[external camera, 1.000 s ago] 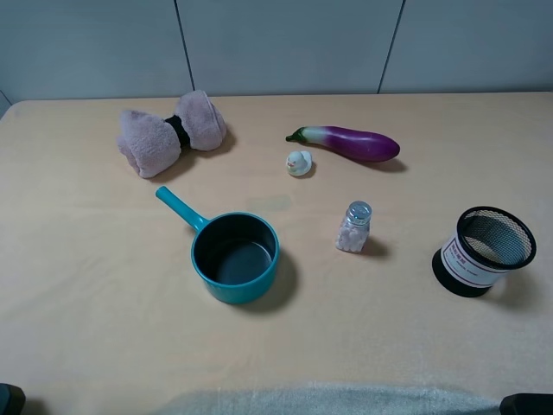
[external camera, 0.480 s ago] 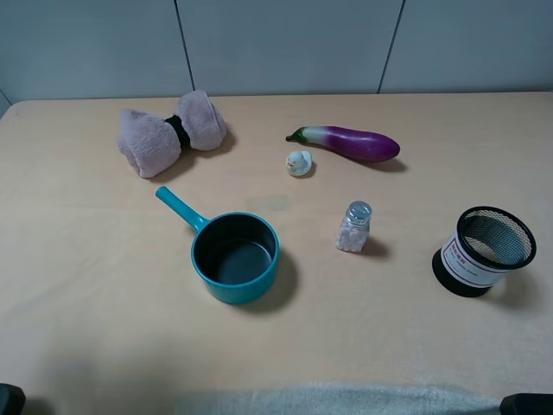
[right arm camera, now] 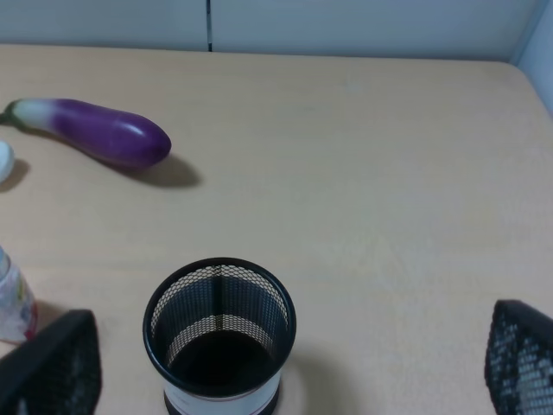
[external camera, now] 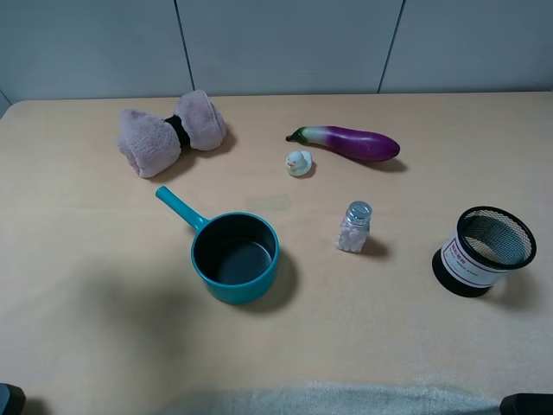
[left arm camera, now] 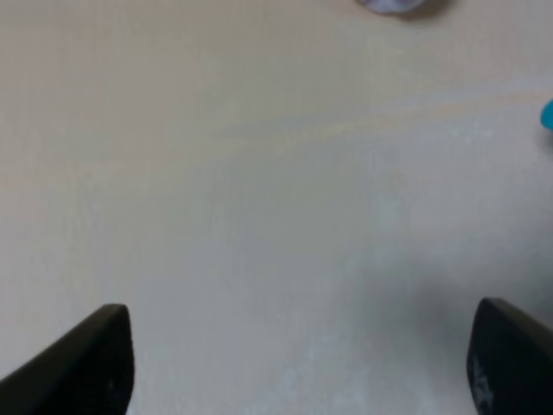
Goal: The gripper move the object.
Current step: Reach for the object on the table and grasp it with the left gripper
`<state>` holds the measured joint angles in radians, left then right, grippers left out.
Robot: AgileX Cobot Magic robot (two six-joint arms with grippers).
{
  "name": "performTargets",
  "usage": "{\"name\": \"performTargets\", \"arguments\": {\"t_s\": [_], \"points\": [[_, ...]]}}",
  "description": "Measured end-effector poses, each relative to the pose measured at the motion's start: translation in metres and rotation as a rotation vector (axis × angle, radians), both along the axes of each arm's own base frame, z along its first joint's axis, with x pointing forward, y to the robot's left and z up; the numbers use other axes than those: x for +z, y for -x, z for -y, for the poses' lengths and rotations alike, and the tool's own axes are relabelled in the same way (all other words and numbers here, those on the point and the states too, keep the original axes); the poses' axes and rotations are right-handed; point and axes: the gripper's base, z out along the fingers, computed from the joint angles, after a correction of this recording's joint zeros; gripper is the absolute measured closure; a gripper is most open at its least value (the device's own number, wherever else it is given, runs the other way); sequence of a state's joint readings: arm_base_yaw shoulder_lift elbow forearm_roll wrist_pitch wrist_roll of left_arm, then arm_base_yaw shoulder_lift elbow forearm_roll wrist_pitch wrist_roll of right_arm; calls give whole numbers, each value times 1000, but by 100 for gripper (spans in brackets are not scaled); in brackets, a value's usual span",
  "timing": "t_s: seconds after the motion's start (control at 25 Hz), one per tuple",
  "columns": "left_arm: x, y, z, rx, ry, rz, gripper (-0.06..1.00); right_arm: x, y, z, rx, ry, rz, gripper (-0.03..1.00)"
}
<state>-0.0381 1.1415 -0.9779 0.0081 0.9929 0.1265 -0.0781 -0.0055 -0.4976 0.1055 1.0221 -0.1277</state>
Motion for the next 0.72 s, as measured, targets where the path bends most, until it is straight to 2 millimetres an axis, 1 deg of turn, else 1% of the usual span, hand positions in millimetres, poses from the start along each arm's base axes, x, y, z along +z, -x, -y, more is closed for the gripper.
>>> {"name": "performTargets", "arguments": {"t_s": [0.44,0.64,0.72], "points": [[-27,-72,3,-6,-7,-111,17,0,0,0,0,0,0,29],[-35,-106,4,-10,-8,-129,17,0,0,0,0,0,0,29],[-37,-120,7,-38,-20,-130,17,0,0,0,0,0,0,29]]}}
